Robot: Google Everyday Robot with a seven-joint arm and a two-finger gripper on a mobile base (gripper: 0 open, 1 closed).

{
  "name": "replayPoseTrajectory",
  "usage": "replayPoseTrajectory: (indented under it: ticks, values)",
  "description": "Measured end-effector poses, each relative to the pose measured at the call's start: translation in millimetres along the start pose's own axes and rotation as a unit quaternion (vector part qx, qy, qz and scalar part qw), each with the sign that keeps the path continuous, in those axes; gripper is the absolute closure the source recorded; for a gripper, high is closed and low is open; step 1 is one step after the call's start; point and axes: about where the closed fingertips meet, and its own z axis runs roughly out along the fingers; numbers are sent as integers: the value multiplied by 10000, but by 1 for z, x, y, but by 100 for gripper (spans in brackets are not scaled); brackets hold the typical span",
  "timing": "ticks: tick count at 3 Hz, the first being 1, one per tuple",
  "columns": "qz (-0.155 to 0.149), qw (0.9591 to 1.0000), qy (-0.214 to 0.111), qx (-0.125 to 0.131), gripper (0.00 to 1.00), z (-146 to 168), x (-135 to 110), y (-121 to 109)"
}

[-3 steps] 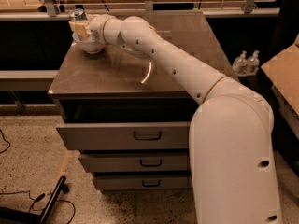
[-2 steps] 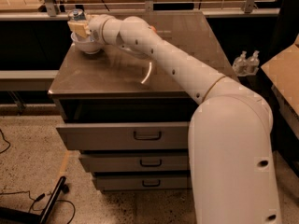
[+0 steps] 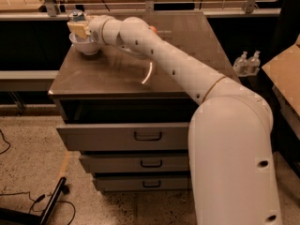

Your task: Pick redbull can from white bowl and place on counter

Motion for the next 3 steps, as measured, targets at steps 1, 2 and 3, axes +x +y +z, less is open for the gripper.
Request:
replayPoseTrajectory:
  ticks: [1, 2, 3]
  values:
    - [23, 10000, 52, -82, 100, -2, -7, -7]
    - [-2, 9999, 71, -135, 100, -20, -30, -28]
    - [-11, 9999, 46, -98, 100, -53, -63, -55]
